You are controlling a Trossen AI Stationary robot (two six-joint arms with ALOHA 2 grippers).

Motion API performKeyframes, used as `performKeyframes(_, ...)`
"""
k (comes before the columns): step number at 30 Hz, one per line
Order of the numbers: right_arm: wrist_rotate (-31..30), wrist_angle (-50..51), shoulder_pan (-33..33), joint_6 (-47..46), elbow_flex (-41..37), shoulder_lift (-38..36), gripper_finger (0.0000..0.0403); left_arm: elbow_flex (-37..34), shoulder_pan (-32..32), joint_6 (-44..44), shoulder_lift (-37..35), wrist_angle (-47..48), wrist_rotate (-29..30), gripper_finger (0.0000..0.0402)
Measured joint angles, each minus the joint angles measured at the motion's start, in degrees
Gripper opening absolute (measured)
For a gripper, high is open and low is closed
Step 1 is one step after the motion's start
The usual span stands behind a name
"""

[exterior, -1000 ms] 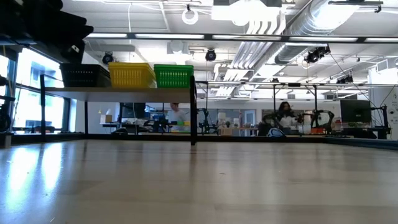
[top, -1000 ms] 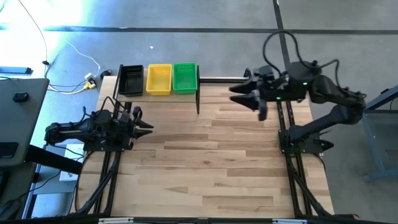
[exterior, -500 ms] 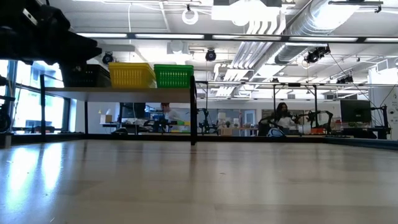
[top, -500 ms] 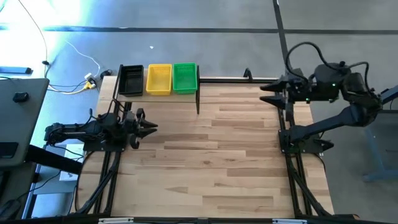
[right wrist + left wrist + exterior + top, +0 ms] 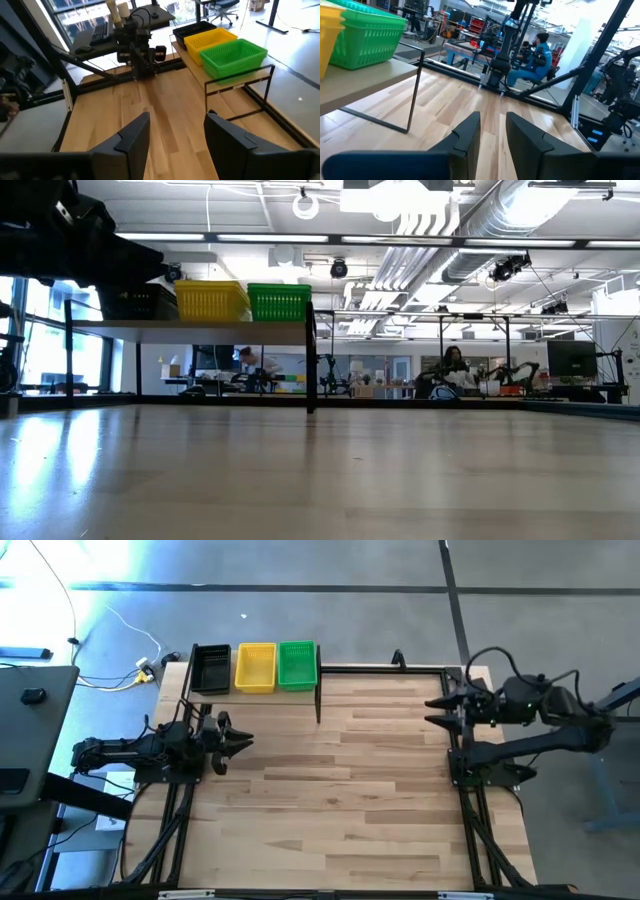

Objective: Stack baskets on shelf by color
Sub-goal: Return to Home Position

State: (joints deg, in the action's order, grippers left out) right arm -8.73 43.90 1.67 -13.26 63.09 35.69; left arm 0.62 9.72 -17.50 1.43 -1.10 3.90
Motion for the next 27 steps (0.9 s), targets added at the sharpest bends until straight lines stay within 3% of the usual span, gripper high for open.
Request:
performKeyframes(17,3.75,-27.06,0.0,-9.24,-38.19,-15.01,0.017,0.02,0.0,0.09,0.0,0.0,-0.02,0.0085)
performKeyframes(27,5.76,-41.52,0.0,-12.2,-52.47,-20.81,0.017,0.04,0.0,0.09,0.0,0.0,-0.07,0.0085)
